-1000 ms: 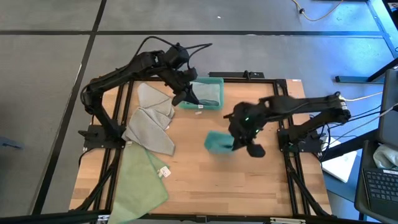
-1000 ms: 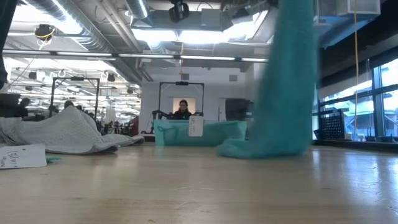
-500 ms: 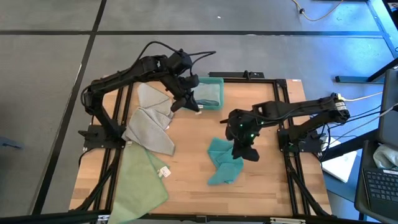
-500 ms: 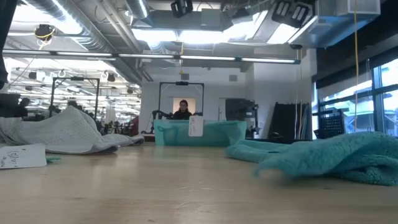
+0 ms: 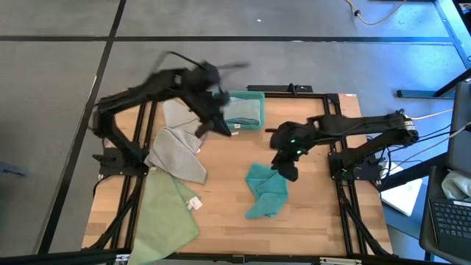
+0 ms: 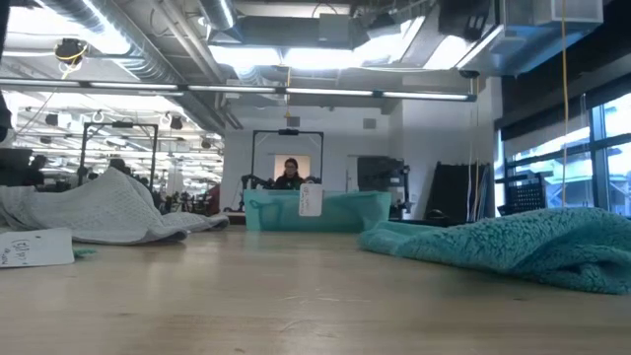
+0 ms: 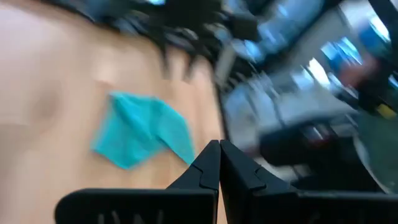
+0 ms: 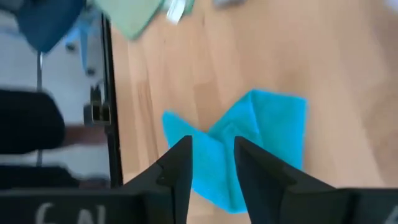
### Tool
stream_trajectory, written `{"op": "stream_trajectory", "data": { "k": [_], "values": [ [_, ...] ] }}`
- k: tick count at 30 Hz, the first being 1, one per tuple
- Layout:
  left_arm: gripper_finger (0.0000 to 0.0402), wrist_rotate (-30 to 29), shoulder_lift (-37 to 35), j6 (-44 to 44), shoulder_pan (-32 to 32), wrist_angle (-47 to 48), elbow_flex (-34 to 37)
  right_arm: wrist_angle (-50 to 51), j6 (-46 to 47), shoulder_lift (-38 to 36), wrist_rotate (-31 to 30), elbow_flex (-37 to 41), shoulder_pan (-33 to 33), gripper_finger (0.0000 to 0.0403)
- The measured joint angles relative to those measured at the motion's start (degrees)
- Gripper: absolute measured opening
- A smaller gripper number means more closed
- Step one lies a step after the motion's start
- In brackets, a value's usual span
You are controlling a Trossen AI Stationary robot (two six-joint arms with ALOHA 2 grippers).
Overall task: Fold microfiber towels
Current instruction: Prepare the blue towel
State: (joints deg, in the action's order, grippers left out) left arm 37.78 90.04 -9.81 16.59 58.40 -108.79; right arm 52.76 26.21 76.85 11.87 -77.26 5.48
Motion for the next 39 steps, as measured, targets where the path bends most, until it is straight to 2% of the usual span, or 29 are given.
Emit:
{"op": "stream_trajectory", "data": {
  "k": [3, 6, 8, 11, 18, 19, 22, 24, 26, 30, 39],
  "values": [
    [0.0000, -13.92, -5.88, -3.44, -0.95, -4.18, -0.02, 0.11, 1.43, -4.73, -6.63, -0.97, 0.04, 0.0109],
    [0.0000, -28.83, -11.19, -6.42, -4.98, -7.36, -0.07, 1.94, 2.73, -9.57, -14.92, -1.02, 0.24, 0.0101],
    [0.0000, -35.30, -13.82, -6.19, -8.66, -8.77, -0.11, 3.73, 2.09, -12.04, -18.69, -0.74, 1.19, 0.0098],
    [0.0000, -40.56, -16.15, -6.03, -13.47, -13.74, -0.11, 4.25, 1.58, -15.58, -19.32, 1.23, 2.27, 0.0098],
    [0.0000, -41.07, -20.81, -6.73, -17.11, -15.35, -0.08, 7.29, 5.25, -22.58, -15.35, 4.26, 2.50, 0.0097],
    [0.0000, -42.94, -21.01, -12.86, -17.31, -16.98, -0.01, 7.39, 5.45, -23.46, -15.31, 4.55, 2.51, 0.0097],
    [0.0000, -59.48, -20.76, -44.16, -17.24, -29.33, -0.02, 6.60, 2.90, -25.16, -18.17, 5.23, 2.49, 0.0097],
    [0.0000, -68.36, -20.54, -56.01, -17.08, -34.28, -0.11, 6.88, -1.39, -25.73, -18.75, 5.30, 2.45, 0.0097],
    [0.0000, -73.88, -20.41, -61.80, -16.43, -36.51, -0.10, 7.15, -4.22, -26.13, -18.23, 5.30, 2.45, 0.0097],
    [0.0000, -77.68, -20.30, -62.57, -15.47, -37.29, -0.02, 7.16, -4.20, -26.54, -16.30, 5.30, 2.46, 0.0097],
    [0.0000, -77.20, -19.96, -57.64, -15.89, -37.18, -0.02, 8.64, 2.11, -26.48, -11.76, 5.30, 2.56, 0.0097]
  ]
}}
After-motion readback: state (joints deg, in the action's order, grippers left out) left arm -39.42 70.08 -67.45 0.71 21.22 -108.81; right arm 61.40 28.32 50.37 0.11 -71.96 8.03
